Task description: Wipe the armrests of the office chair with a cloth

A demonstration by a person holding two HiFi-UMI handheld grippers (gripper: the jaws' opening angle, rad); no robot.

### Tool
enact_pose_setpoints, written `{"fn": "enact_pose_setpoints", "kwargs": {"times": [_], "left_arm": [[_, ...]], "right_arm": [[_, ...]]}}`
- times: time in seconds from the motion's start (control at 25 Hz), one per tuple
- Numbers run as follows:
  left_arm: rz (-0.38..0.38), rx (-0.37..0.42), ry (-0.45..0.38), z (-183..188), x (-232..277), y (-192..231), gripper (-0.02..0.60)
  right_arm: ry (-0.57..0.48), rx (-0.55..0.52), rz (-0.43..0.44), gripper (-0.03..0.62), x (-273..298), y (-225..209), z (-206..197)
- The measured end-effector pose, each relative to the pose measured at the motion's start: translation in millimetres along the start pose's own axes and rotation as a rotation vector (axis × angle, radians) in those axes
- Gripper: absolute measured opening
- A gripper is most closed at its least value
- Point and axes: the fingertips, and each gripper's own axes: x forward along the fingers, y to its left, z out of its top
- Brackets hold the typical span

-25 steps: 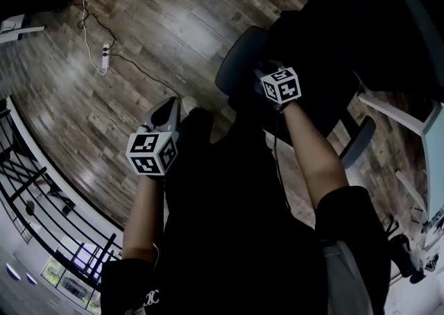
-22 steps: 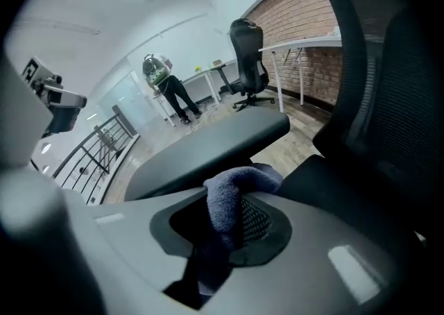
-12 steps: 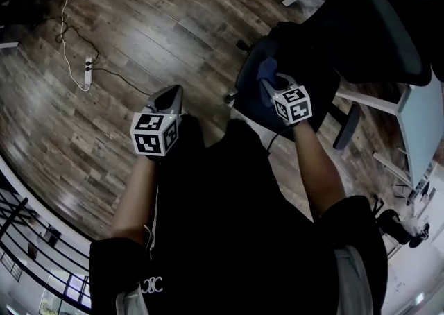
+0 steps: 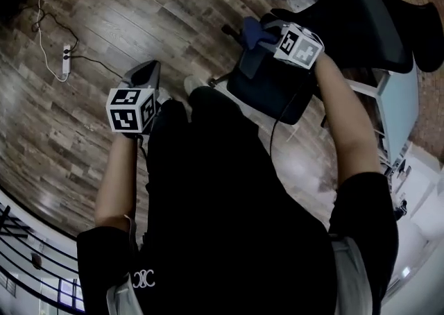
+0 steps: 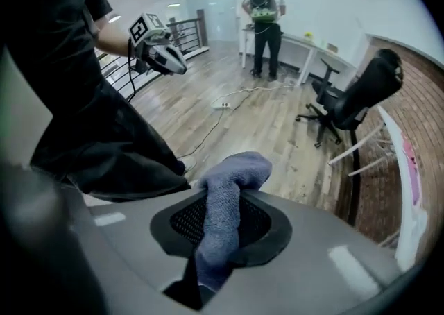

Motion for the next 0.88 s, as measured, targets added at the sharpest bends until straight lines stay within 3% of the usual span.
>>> {"fn": "enact_pose_setpoints", "kwargs": {"times": [0.4,0.6,0.88], "left_arm": [[0.102,-0.143,0.054,-15,12,5,0.006],[0.153,-0.221,0.11,-39,30,-13,0.006],[0.208,-0.314,0.153,-58,48,-10,0.006]], "right_arm": [[0.264,-0.284,0.462,0.077,70,-47,13],[0.376,-0.364,0.742,0.077,117,-20,-12],[0.556,-0.371,1.034,0.077,164,22,-66]]}}
